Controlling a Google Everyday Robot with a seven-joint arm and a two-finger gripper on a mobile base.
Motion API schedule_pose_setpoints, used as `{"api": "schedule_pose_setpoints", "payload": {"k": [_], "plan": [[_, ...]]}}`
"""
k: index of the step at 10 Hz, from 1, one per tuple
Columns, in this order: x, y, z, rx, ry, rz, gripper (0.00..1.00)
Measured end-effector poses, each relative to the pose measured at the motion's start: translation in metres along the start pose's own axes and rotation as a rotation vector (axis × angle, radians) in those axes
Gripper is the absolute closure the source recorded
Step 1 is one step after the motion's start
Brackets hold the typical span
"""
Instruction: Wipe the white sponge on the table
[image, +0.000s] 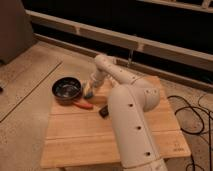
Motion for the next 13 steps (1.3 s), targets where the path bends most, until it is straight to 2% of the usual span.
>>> {"api": "schedule_pose_setpoints", "payload": {"k": [5, 8, 10, 11, 13], "plan": [[0.058, -0.038, -0.002, 0.035, 0.123, 0.161, 1.00], [0.067, -0.074, -0.014, 0.082, 0.161, 0.231, 1.00], [0.063, -0.095, -0.025, 0.136, 0.182, 0.224, 1.00], [0.052, -0.104, -0.029, 0.176, 0.192, 0.186, 1.00], [0.026, -0.108, -0.030, 0.217, 0.184, 0.098, 1.00]]}}
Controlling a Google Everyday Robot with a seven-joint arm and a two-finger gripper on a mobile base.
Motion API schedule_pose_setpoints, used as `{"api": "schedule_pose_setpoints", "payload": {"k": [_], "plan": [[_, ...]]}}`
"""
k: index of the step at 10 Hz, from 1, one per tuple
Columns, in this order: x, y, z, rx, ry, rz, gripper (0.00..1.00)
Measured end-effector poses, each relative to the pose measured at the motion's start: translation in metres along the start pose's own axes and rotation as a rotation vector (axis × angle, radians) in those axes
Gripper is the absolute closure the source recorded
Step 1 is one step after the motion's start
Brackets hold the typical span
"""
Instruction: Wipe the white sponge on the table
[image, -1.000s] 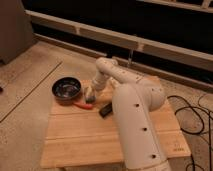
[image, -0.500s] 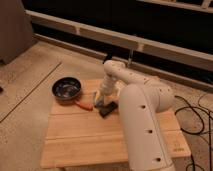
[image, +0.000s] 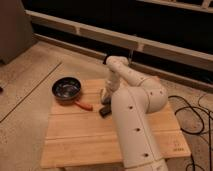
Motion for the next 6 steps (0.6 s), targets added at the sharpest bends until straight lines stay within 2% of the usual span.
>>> {"api": "schedule_pose_setpoints", "payload": {"k": [1, 3, 5, 6], "plan": [[-0.018, 0.009, -0.002, 0.006, -0.030, -0.053, 1.00], [-0.040, 0.025, -0.002, -0.004, -0.071, -0.120, 1.00], [-0.058, 0.037, -0.005, -0.030, -0.131, -0.156, 1.00], [-0.060, 0.038, -0.006, -0.034, -0.138, -0.159, 0.94]]}}
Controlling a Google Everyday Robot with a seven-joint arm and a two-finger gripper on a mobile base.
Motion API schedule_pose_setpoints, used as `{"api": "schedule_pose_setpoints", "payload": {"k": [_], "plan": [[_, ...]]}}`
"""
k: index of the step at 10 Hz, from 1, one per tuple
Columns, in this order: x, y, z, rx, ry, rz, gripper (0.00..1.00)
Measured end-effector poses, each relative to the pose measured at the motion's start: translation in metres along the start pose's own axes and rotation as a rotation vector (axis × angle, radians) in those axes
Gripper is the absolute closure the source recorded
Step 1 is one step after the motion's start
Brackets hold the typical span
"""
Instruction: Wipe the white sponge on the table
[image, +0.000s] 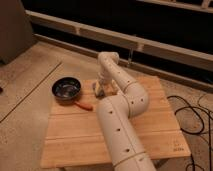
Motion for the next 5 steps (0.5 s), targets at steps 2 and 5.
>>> {"api": "schedule_pose_setpoints", "payload": {"k": [2, 5], "plan": [[0.0000, 0.0002, 0.0001, 0.000, 0.000, 0.000, 0.72], [0.0000, 0.0004, 0.0003, 0.000, 0.001, -0.001, 0.40]]}}
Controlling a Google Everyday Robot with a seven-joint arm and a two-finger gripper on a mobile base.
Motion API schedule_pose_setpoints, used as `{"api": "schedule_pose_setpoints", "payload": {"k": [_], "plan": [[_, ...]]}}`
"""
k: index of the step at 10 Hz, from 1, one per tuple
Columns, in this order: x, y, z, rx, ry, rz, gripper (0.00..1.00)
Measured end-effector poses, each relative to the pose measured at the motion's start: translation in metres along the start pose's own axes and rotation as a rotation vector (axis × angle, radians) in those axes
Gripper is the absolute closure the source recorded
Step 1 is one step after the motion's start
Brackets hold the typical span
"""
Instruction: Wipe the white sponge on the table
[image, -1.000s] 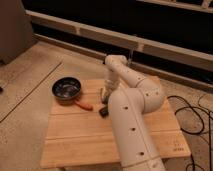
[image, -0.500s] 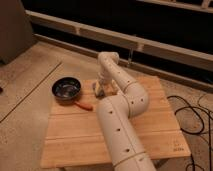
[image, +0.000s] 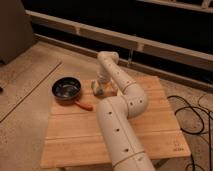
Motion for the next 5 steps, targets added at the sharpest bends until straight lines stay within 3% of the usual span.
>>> {"api": "schedule_pose_setpoints", "payload": {"k": [2, 5], "plan": [[0.0000, 0.0002, 0.0002, 0.000, 0.000, 0.000, 0.22], [-0.0002, 0.0009, 0.0002, -0.001, 0.001, -0.001, 0.20]]}}
